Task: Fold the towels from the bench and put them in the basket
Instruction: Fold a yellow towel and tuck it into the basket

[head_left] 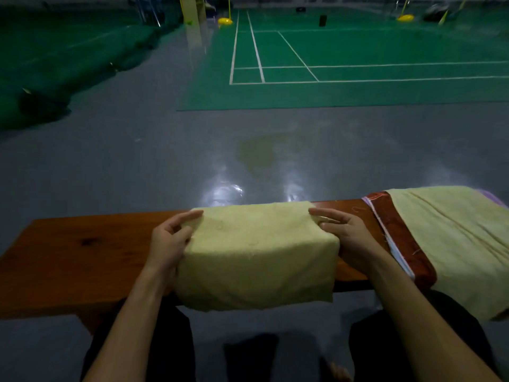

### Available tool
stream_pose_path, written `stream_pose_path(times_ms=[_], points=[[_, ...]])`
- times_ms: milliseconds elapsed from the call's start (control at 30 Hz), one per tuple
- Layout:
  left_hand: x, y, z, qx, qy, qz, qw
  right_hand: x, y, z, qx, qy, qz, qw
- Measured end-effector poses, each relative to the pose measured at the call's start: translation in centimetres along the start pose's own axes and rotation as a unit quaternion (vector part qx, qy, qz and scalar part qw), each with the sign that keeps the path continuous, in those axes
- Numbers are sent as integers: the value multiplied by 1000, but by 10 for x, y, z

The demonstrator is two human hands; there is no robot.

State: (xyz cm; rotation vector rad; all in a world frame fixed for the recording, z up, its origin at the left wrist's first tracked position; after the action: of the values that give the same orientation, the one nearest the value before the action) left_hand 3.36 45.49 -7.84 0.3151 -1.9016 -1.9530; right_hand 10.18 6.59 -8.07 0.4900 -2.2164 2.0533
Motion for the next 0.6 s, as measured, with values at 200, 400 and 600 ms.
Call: stream_pose_path(times_ms=[200,400,600], points=[[31,48,8,70,-55,-39,995,32,-29,0,-84,-19,47,995],[35,104,11,71,-99,-93,988,57,-78,0,-54,8,151,987],[26,165,22,-20,-11,-202,979,58,-131,6,1,107,250,962]])
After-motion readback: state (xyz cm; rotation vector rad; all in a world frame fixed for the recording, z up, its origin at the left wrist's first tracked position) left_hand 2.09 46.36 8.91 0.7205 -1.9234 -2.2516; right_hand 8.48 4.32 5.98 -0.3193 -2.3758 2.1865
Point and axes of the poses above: each hand's wrist, its own x-axis away from the middle knuckle, its own z-axis out of the back of the hand, y = z × x, the point moved 8 cm from there along -x, towards the middle knuckle
